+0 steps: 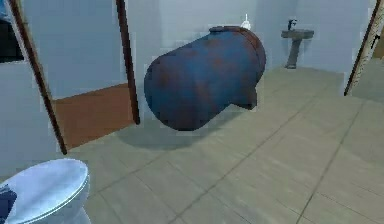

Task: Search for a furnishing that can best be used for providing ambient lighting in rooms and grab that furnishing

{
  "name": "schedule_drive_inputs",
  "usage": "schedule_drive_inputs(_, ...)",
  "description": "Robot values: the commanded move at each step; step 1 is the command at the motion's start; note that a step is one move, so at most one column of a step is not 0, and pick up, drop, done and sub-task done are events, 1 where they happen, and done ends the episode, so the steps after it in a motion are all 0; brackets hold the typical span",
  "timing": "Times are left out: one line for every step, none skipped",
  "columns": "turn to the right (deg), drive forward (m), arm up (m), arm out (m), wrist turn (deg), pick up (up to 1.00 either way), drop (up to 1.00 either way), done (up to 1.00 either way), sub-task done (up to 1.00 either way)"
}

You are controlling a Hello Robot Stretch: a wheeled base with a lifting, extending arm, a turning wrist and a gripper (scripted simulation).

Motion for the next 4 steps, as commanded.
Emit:
schedule_drive_inputs(0.0, 0.45, 0.0, 0.0, 0.0, 0.0, 0.0, 0.0, 0.0)
schedule_drive_inputs(36.0, 0.0, 0.0, 0.0, 0.0, 0.0, 0.0, 0.0, 0.0)
schedule_drive_inputs(0.0, 0.1, 0.0, 0.0, 0.0, 0.0, 0.0, 0.0, 0.0)
schedule_drive_inputs(12.0, 0.0, 0.0, 0.0, 0.0, 0.0, 0.0, 0.0, 0.0)
